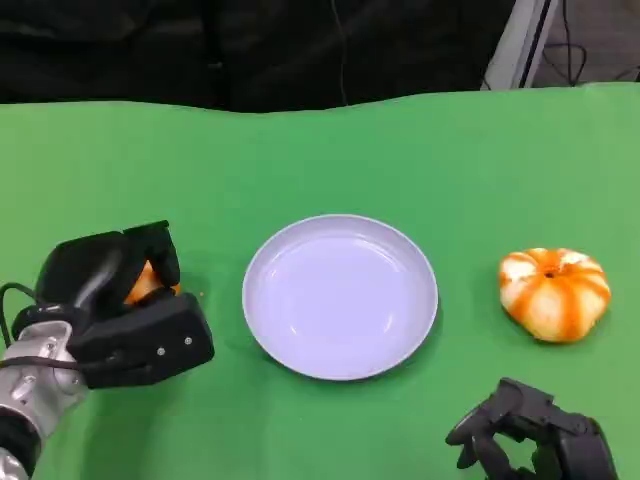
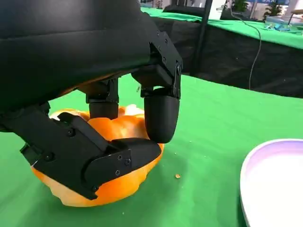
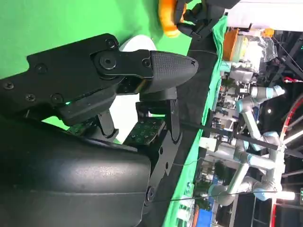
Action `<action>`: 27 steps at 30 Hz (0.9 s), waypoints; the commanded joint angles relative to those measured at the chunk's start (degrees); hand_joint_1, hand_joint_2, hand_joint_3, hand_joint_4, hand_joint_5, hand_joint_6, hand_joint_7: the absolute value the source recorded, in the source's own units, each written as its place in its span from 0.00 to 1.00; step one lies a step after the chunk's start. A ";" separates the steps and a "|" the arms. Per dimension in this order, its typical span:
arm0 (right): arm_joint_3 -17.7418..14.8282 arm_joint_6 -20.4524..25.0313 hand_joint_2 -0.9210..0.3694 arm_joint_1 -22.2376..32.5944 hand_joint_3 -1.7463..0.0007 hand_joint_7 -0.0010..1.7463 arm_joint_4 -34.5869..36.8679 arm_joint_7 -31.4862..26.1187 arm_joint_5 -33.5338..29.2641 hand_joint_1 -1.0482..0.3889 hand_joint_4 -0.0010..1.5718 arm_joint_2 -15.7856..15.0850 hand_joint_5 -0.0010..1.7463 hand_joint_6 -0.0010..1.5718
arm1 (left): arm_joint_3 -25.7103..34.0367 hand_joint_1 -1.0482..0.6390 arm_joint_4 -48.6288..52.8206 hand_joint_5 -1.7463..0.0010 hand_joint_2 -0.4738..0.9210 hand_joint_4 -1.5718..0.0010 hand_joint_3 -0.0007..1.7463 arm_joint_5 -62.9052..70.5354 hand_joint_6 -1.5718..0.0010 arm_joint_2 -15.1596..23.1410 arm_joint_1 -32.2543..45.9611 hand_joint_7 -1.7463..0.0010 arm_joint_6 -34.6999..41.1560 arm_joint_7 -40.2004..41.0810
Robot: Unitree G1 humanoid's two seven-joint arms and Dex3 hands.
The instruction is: Grasp the bread from the table and place it into the plate.
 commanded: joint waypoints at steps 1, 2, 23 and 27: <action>-0.48 -0.81 0.00 0.15 0.75 0.68 0.17 -0.28 0.65 0.25 0.53 -0.61 0.88 0.57 | 0.30 0.57 -0.39 0.00 0.66 0.44 0.62 -0.32 0.56 1.13 0.46 0.00 -0.39 0.76; -0.48 -0.81 0.00 0.15 0.75 0.68 0.17 -0.28 0.65 0.25 0.53 -0.61 0.88 0.57 | 0.29 0.57 -0.39 0.00 0.66 0.44 0.62 -0.32 0.56 1.13 0.46 0.00 -0.40 0.76; -0.50 -0.80 0.00 0.16 0.75 0.69 0.06 -0.40 0.52 0.25 0.53 -0.53 0.89 0.56 | 0.51 0.58 -9.54 0.00 0.60 0.42 0.71 0.39 0.55 3.22 2.52 0.00 -2.51 2.87; -0.66 -1.07 0.00 0.02 0.75 0.69 0.32 -0.96 -0.22 0.26 0.53 -0.45 0.89 0.56 | 0.46 0.59 -15.20 0.00 0.60 0.42 0.72 0.94 0.53 3.22 3.24 0.01 -5.09 4.19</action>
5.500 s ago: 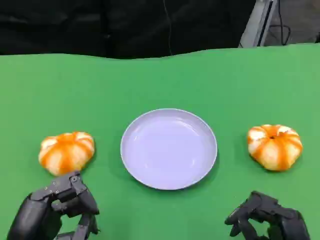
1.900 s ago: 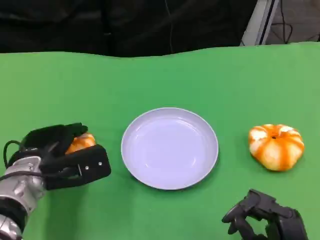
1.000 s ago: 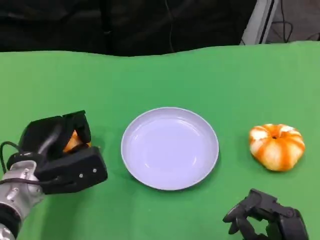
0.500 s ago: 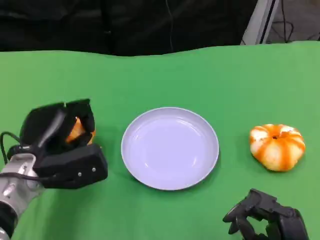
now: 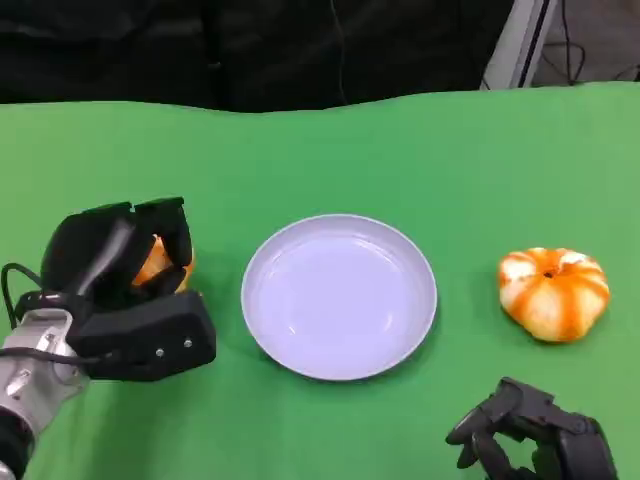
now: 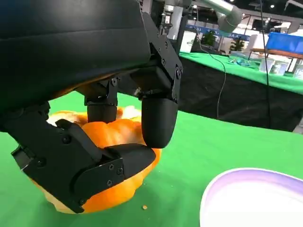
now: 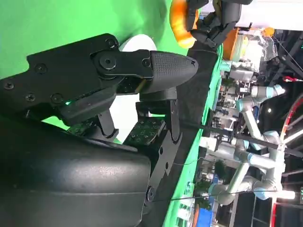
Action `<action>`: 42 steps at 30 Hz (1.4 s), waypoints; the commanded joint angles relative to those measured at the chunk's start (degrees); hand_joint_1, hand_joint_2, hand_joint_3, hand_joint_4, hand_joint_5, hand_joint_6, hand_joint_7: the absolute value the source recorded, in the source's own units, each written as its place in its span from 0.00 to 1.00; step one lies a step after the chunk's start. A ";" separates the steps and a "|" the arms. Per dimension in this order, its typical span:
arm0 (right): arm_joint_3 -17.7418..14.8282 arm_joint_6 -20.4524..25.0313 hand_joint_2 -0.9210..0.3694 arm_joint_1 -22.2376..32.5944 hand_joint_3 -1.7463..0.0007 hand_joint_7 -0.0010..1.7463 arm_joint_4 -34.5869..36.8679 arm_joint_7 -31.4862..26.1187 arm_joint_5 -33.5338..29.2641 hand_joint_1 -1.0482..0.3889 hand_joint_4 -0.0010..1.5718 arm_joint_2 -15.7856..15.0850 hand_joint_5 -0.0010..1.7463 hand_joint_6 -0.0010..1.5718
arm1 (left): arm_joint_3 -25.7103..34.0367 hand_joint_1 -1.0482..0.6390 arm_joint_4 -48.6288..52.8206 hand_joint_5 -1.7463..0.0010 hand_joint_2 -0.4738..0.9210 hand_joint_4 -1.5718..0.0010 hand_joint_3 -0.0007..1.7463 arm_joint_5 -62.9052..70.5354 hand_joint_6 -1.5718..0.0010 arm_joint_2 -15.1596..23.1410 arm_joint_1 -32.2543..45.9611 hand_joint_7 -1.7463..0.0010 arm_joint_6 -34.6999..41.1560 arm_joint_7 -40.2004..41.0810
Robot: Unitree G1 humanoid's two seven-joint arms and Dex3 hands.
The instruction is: Grasp the bread from the table and place it into the plate.
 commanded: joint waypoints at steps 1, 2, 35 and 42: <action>-0.62 -1.03 0.00 0.09 0.74 0.70 0.27 -1.03 -0.37 0.26 0.53 -0.46 0.89 0.56 | 0.46 0.59 -6.87 0.00 0.60 0.42 0.72 0.87 0.53 1.09 1.30 0.01 -2.53 1.77; -0.61 -1.03 0.00 0.11 0.74 0.70 0.26 -1.14 -0.48 0.26 0.53 -0.46 0.89 0.56 | 0.54 0.59 -7.59 0.00 0.60 0.42 0.72 0.95 0.53 1.11 1.49 0.02 -2.44 1.67; 0.02 -0.02 0.00 0.51 0.76 0.68 -0.46 -1.11 -0.31 0.25 0.54 -0.33 0.89 0.57 | 0.30 0.54 -15.03 0.00 0.58 0.40 0.80 -1.15 0.53 -11.24 0.80 0.01 -3.04 -9.14; 0.19 0.25 0.00 0.94 0.76 0.68 -1.08 -1.20 -0.55 0.25 0.54 -0.21 0.89 0.58 | -0.99 0.54 -11.82 0.00 0.61 0.44 0.75 -2.64 0.52 -15.49 -0.85 0.10 0.18 -15.69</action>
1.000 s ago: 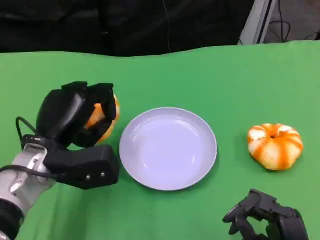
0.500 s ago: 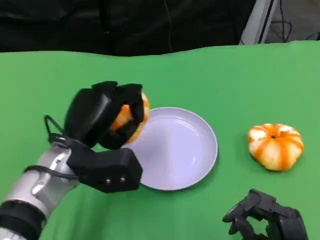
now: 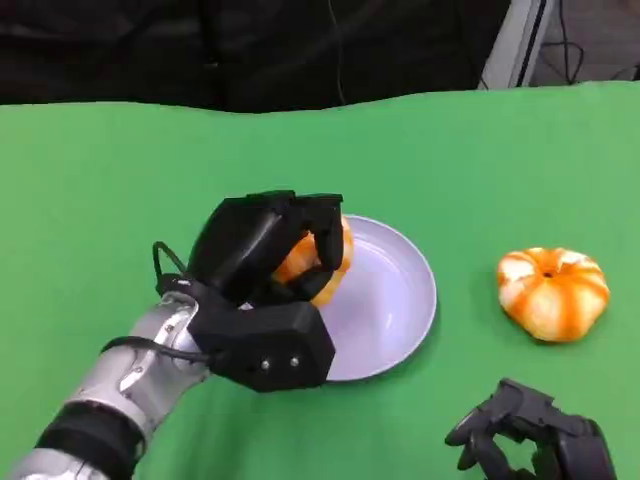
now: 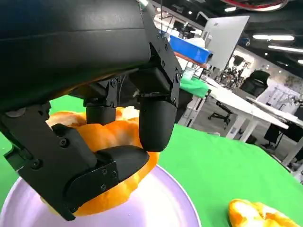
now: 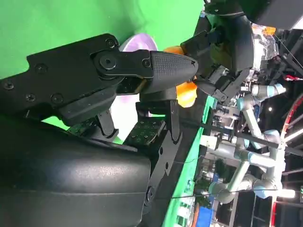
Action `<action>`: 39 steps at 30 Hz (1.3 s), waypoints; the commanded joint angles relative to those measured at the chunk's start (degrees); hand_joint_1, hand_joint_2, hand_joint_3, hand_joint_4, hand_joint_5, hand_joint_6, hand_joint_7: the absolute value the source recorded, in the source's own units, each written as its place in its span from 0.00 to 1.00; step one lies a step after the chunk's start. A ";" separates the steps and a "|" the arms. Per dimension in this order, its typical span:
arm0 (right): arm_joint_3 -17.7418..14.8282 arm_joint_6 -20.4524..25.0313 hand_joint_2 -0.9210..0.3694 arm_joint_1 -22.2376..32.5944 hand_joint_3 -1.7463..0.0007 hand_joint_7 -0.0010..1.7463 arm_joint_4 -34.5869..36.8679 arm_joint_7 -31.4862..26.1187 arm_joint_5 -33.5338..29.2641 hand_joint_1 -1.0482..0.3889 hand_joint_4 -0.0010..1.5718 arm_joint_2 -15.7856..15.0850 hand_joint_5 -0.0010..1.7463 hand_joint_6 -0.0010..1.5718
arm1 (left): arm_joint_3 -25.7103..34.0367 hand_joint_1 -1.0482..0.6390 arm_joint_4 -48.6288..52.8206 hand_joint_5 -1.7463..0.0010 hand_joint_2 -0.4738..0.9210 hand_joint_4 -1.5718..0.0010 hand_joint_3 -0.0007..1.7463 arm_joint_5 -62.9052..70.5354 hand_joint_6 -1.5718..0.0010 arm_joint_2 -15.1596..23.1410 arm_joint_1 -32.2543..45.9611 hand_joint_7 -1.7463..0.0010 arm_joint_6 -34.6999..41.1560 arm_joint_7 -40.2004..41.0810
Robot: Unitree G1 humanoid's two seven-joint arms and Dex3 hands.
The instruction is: Grasp the bread from the table and place it into the plate.
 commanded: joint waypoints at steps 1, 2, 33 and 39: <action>-0.06 0.24 0.00 0.71 0.76 0.68 -0.88 -0.31 0.37 0.24 0.54 -0.27 0.89 0.58 | -0.73 0.53 1.65 0.05 0.67 0.51 0.63 -1.50 0.51 -1.90 -1.58 0.32 2.30 -4.90; -0.02 0.18 0.00 0.71 0.76 0.68 -0.83 -0.25 0.53 0.25 0.54 -0.25 0.89 0.58 | -1.15 0.53 1.87 0.12 0.71 0.55 0.55 -0.95 0.52 -1.78 -1.81 0.44 2.40 -5.34; -0.32 -0.26 0.00 0.20 0.75 0.68 -0.13 -1.03 -0.17 0.25 0.54 -0.23 0.87 0.58 | -3.56 0.07 -15.21 0.99 1.00 0.98 0.28 2.08 0.98 7.29 3.46 0.99 14.16 -17.98; -0.26 -0.15 0.00 0.19 0.75 0.68 -0.23 -0.72 0.15 0.25 0.54 -0.40 0.88 0.58 | 4.81 0.19 -22.19 0.89 1.00 0.80 0.21 -9.58 0.84 9.42 11.64 0.94 6.80 -17.67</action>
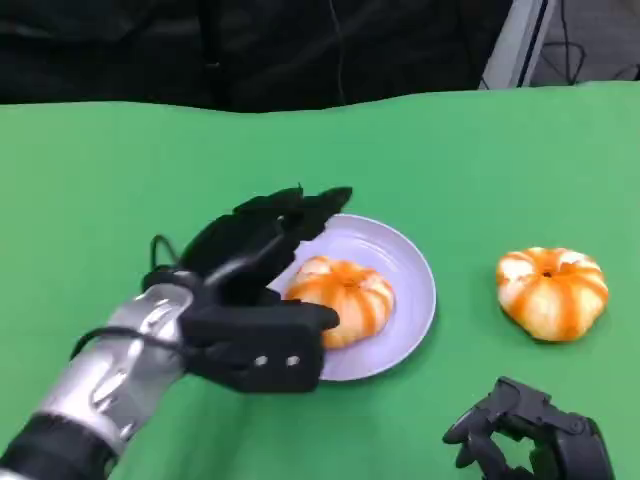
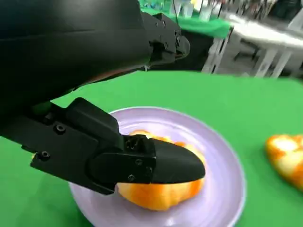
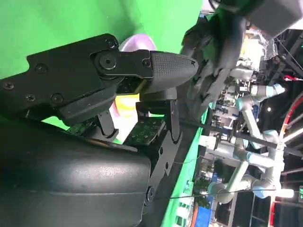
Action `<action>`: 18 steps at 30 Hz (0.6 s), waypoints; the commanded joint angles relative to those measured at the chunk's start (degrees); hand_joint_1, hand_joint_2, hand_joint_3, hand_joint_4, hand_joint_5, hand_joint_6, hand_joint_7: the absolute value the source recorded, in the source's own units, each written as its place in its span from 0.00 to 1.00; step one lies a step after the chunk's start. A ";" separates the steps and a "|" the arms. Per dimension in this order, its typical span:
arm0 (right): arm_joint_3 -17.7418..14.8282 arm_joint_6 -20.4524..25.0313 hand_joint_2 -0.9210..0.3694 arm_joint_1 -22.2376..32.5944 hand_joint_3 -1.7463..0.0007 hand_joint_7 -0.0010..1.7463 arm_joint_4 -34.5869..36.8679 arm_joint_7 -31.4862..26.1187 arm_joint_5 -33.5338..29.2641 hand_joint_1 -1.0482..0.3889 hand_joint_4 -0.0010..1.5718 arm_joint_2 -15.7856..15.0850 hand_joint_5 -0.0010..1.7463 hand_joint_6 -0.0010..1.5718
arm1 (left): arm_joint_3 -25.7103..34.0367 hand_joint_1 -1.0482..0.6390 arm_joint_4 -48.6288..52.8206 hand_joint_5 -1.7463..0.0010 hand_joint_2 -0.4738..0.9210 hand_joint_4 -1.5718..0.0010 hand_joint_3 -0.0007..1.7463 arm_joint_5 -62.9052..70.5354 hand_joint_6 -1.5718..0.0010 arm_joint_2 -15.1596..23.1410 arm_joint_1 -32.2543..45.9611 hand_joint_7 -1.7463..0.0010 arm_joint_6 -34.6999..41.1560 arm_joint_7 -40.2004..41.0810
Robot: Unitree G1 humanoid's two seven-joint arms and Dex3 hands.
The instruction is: Grasp the bread from the table and place it into the plate.
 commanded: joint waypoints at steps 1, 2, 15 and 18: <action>-0.42 -0.17 0.00 0.39 0.75 0.68 -0.18 -0.52 0.13 0.25 0.54 -0.48 0.88 0.58 | 6.23 0.21 -4.78 0.87 1.00 0.76 0.21 -8.65 0.82 1.76 5.84 0.94 -4.62 -0.76; -0.45 -0.16 0.00 0.39 0.75 0.68 -0.18 -0.60 0.05 0.25 0.54 -0.45 0.88 0.58 | 6.79 0.22 -5.33 0.86 1.00 0.74 0.21 -9.38 0.80 1.80 6.43 0.93 -4.87 -1.08; 0.26 0.25 0.01 1.04 0.75 0.68 -0.88 0.24 1.11 0.25 0.54 -0.23 0.88 0.58 | 18.72 0.46 -19.02 0.43 1.00 0.60 0.10 -26.27 0.45 -1.61 25.01 0.85 -10.33 -1.64; 0.36 0.07 0.00 1.11 0.77 0.68 -0.88 0.55 1.48 0.25 0.54 -0.26 0.88 0.58 | 19.75 0.51 -20.74 0.39 1.00 0.57 0.09 -29.09 0.41 -2.66 27.58 0.82 -10.59 -2.85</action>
